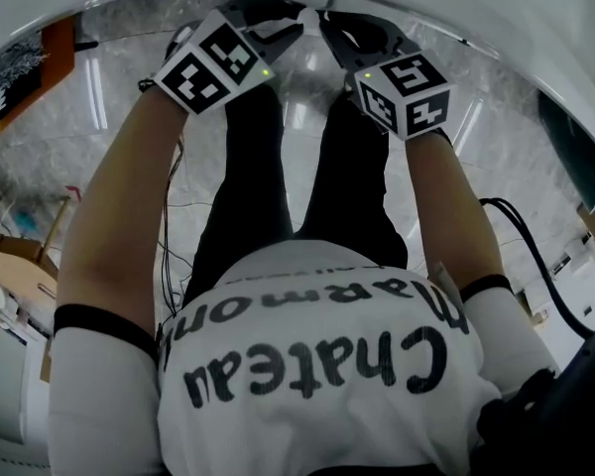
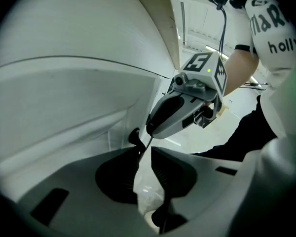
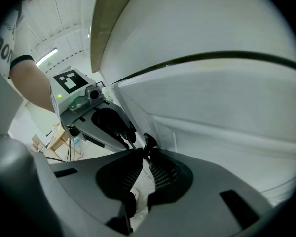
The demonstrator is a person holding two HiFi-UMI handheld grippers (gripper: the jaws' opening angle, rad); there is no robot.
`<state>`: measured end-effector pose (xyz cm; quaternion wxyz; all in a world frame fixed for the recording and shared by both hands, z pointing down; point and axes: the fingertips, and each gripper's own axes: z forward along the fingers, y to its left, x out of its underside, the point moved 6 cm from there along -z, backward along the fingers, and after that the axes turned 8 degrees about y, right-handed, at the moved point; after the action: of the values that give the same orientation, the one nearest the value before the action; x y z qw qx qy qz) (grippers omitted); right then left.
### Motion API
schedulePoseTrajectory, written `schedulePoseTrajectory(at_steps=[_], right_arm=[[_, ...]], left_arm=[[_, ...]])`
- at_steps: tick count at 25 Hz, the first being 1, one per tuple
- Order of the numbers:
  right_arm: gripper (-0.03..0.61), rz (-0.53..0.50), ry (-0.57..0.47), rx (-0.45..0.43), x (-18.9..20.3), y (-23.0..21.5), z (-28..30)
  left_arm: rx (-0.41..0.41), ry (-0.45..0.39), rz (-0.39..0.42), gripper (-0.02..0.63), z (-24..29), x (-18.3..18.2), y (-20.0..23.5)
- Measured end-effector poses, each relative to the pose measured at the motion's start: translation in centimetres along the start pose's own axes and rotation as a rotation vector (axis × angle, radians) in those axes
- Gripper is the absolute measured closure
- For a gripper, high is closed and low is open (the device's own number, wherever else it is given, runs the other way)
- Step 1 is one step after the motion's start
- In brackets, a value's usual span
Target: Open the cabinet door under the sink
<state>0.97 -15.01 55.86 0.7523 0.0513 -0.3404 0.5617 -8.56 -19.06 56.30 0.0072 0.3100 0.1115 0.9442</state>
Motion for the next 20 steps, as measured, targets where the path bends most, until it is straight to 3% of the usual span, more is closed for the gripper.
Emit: schedulePoseTrajectory(at_steps=[12, 20], right_arm=[[0.538, -0.052, 0.042, -0.007, 1.0, 1.0, -0.6], [0.540, -0.106, 0.095, -0.026, 1.7, 1.7, -1.1]], left_arm=[[-0.013, 0.061, 0.074, 0.560, -0.4, 0.8, -1.7], [-0.007, 0.108, 0.079, 0.558, -0.6, 1.5, -2.3]])
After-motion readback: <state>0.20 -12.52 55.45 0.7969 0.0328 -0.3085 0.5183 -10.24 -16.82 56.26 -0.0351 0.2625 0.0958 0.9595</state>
